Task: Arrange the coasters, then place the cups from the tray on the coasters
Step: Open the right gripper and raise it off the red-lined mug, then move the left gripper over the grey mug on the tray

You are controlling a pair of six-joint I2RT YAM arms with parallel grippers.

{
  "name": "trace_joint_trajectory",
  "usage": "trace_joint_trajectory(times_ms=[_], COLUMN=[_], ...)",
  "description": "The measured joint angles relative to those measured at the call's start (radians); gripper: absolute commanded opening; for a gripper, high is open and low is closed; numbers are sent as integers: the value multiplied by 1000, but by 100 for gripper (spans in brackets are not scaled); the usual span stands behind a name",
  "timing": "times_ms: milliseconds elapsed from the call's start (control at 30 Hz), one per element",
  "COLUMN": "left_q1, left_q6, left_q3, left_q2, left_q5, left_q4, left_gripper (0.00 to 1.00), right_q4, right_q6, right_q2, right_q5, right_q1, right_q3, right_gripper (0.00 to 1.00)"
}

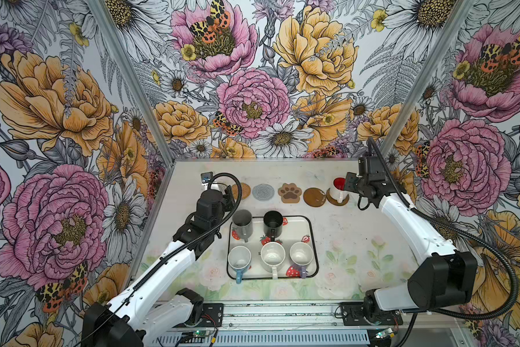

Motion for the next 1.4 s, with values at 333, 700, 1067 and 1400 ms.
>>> trace_joint_trajectory(times_ms=[333,700,1067,1400], left_q1=[0,-7,-145,-208], left_q6=[-3,-5,-48,-113], left_q3=[6,139,141,141], left_q2=[13,92,101,118], left_q5=[3,88,236,233], left_q4=[-18,-259,-404,-579], left_gripper=[60,62,62,62], right_q4=[269,398,455,480], right_q6=[184,241,248,248], right_q2=[-21,0,54,59], right_q5=[-31,-70,-126,-144], right_q1=[176,192,192,192], right_q3=[-96,-147,-148,-158], right_gripper=[59,59,59,60])
